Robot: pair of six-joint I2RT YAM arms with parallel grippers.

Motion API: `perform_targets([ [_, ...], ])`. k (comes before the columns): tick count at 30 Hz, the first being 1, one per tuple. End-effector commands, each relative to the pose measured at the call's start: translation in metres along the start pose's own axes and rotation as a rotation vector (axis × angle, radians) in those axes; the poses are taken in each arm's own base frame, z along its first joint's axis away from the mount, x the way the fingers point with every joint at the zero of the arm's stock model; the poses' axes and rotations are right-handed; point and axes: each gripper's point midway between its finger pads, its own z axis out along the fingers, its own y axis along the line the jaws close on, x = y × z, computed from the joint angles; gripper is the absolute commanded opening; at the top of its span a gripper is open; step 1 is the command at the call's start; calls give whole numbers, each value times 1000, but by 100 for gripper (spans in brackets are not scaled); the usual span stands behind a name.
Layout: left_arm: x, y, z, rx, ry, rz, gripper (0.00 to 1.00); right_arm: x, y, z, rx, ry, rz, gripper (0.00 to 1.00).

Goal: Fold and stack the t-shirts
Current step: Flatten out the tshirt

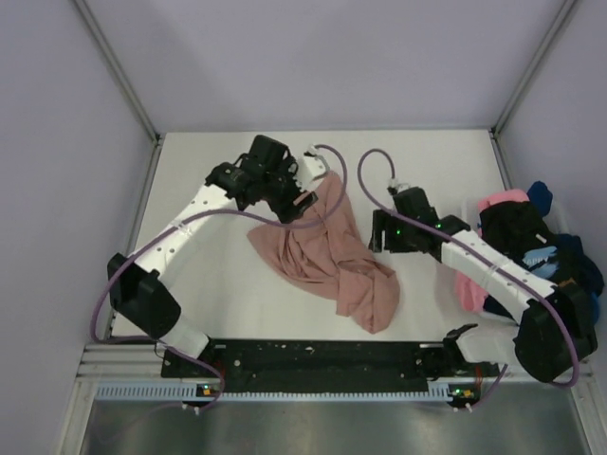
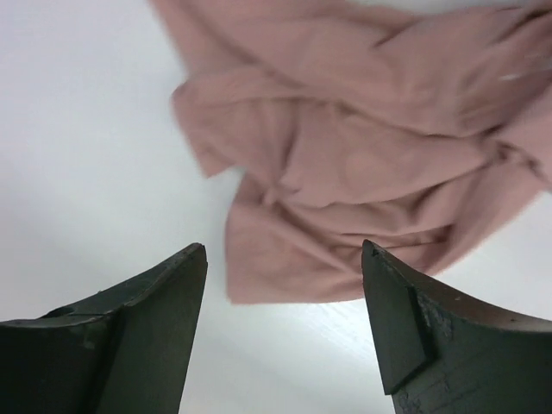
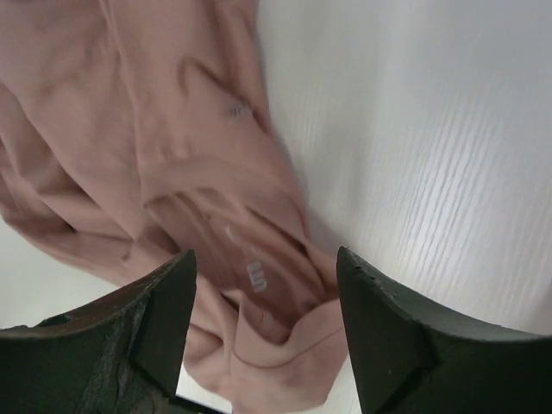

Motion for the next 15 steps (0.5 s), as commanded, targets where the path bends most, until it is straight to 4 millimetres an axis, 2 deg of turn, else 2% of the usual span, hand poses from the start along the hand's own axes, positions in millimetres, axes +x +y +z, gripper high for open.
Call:
perform_targets([
  [1, 69, 59, 24, -184, 146, -299, 75, 64, -3, -9, 106, 128, -31, 64],
  [4, 97, 86, 48, -286, 207, -374, 77, 80, 17, -18, 67, 135, -35, 65],
  [6, 110, 96, 62, -322, 249, -404, 78, 89, 17, -17, 75, 145, -19, 65],
  [10, 120, 102, 89, -306, 307, -425, 70, 104, 3, -12, 117, 166, -16, 56],
  [12, 132, 109, 95, -332, 354, -430, 65, 115, 6, -8, 80, 178, 9, 54],
  [15, 144, 106, 100, -307, 376, -461, 63, 128, 6, 1, 60, 190, 41, 50],
])
